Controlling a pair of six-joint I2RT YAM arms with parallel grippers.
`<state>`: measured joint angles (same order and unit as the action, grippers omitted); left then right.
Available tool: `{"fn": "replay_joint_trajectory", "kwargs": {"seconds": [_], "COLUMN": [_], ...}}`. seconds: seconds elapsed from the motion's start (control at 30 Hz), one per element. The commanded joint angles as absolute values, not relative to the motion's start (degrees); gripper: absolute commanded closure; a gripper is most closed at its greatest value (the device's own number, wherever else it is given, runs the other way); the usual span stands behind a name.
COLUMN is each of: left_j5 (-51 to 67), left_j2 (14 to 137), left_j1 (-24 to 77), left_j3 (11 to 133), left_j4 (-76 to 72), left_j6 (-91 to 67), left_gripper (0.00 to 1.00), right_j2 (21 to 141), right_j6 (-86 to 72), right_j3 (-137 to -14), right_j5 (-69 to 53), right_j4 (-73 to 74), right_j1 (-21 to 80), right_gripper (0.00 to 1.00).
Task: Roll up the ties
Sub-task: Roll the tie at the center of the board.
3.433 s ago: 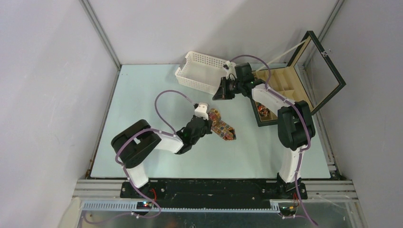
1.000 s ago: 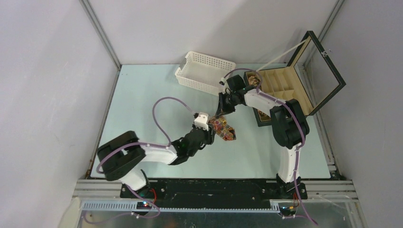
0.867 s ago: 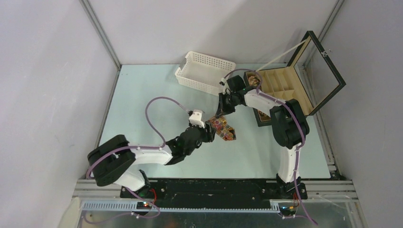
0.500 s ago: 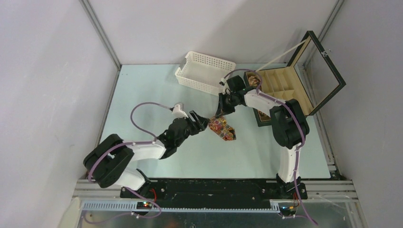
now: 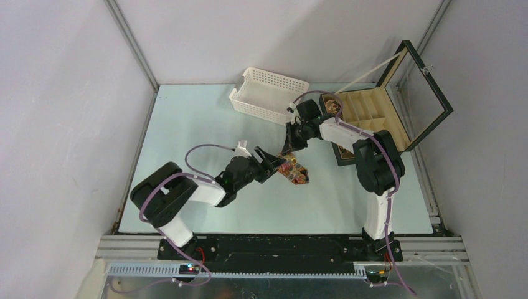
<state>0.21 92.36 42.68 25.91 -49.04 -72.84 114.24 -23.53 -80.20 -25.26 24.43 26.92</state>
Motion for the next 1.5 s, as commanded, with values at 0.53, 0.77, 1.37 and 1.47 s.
{"fn": "replay_joint_trajectory", "kwargs": {"seconds": [0.53,0.77,1.37,1.47], "left_j5": [1.68,2.08,2.73,2.33], "left_j2": [96.49,97.96,96.94,96.07], "left_j1": [39.9,39.33,38.81,38.83], "left_j3": [27.8,28.63,27.68,27.09], "left_j4": [-55.22,-55.23,-54.46,-53.72], "left_j6": [-75.73,-75.31,-74.86,-74.48], "left_gripper": [0.42,0.43,0.45,0.43], "right_j2": [113.29,113.47,113.64,113.71], "right_j6": [-22.94,-22.94,-23.08,-23.11], "right_j3": [-79.52,-79.46,-79.48,-79.48], "right_j5": [-24.43,-24.69,-24.95,-24.96], "right_j4": [23.55,23.57,23.26,23.22], "right_j1": [27.29,27.2,27.32,27.33], "right_gripper": [1.0,1.0,1.0,1.0]}}
